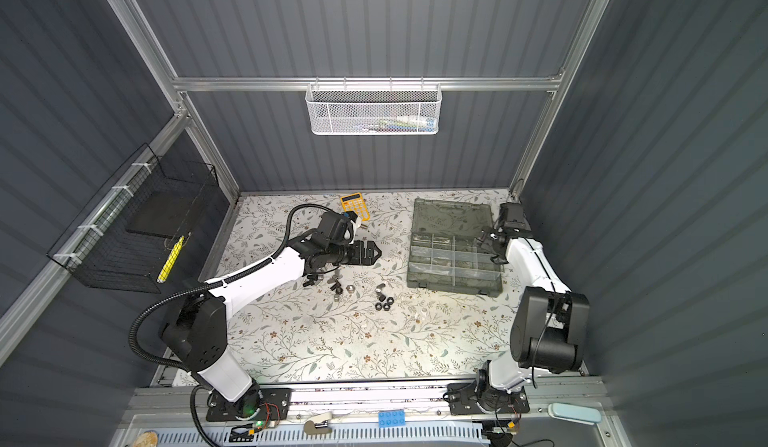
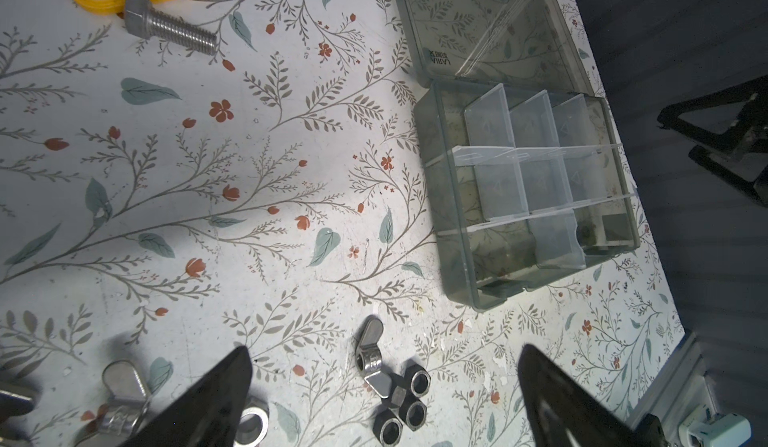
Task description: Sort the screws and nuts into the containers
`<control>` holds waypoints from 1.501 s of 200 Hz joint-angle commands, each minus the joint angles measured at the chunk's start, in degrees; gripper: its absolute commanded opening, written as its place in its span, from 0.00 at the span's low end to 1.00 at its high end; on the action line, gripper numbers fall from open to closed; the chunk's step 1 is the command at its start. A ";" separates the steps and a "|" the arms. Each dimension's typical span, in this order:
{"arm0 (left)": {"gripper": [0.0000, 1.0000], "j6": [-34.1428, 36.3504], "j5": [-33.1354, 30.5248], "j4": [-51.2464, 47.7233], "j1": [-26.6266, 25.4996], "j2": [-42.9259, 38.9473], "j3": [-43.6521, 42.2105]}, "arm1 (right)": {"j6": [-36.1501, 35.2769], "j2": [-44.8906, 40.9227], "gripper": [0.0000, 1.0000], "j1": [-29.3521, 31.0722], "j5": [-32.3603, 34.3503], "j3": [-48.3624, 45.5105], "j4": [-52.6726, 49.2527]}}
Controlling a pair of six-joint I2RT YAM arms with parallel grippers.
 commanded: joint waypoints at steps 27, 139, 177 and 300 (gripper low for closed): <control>1.00 -0.20 1.20 -0.24 0.18 -1.27 -0.11 | 0.96 6.76 0.99 -2.64 -8.97 -1.96 1.88; 1.00 0.17 -0.50 -1.97 0.71 -2.29 -0.16 | -2.04 15.32 0.99 7.33 -5.95 4.42 0.68; 1.00 0.44 -1.00 -2.45 1.19 -3.07 -0.72 | -3.14 16.65 0.99 8.86 -5.27 7.37 -0.16; 1.00 1.73 -1.62 -3.29 3.03 -4.75 -0.86 | -6.93 17.85 0.99 12.67 -1.07 13.50 -5.87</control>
